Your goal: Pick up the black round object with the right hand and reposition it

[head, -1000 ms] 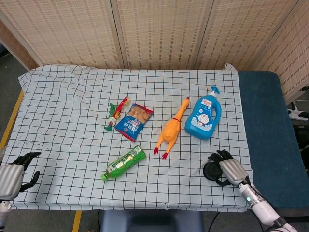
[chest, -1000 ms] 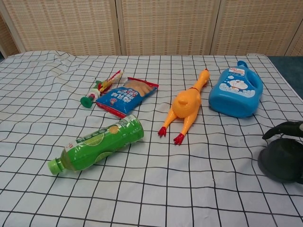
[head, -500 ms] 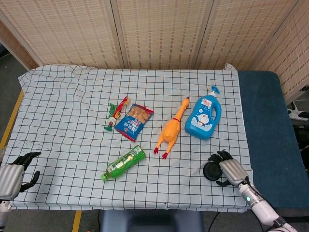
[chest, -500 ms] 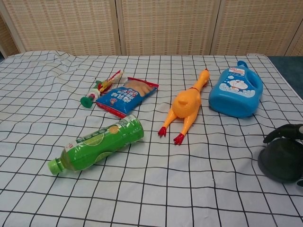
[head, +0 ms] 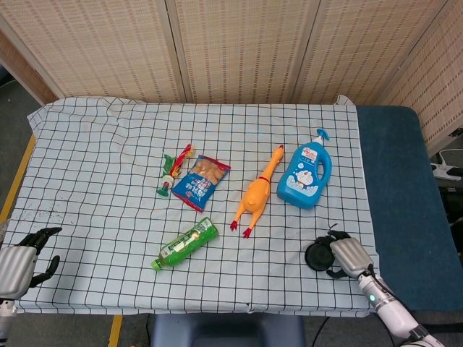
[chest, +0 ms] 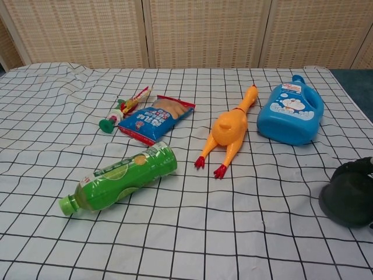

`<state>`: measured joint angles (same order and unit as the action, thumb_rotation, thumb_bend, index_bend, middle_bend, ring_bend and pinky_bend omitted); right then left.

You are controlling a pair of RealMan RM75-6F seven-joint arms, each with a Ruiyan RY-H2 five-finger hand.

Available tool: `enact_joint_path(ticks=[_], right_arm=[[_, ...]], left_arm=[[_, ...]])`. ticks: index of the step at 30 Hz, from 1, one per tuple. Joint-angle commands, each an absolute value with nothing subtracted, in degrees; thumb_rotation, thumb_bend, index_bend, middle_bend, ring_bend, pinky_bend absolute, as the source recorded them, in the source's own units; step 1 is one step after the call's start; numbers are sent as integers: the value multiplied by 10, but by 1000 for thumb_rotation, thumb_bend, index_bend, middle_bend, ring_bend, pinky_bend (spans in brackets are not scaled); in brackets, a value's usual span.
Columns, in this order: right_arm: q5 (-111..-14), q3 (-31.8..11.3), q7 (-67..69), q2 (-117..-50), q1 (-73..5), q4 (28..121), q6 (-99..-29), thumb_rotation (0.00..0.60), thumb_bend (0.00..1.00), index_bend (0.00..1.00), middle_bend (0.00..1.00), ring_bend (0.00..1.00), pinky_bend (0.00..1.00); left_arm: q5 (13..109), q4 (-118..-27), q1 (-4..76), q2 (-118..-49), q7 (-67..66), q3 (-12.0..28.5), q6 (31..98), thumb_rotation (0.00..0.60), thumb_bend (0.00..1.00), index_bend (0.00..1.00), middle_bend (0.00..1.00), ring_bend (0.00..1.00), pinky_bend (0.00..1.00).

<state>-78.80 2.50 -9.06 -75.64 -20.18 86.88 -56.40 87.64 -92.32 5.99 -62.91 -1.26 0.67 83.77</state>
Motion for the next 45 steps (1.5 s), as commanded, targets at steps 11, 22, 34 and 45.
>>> enact_joint_path(ticks=[11,22,34,45], right_arm=[[-815,20,-91,-756,-183,867,-627,600,100,542,445,308,349],[-850,17,-55,-755,-173,860,-669,600,100,542,445,308,349],[-1023,6,78,-803,-150,753,-899,600,100,542,445,308,352],[-781,-39,-168,-734,-130,859,-748,600,100,548,445,308,351]], left_arm=[[876,-923,61,-630,-16,6,835,600,428,223,263,324,633],[876,-924,62,-631,-19,6,832,600,428,222,263,323,634],[875,-927,62,-630,-19,5,831,600,429,223,262,324,634],[871,-927,65,-632,-26,5,823,600,429,223,263,324,634]])
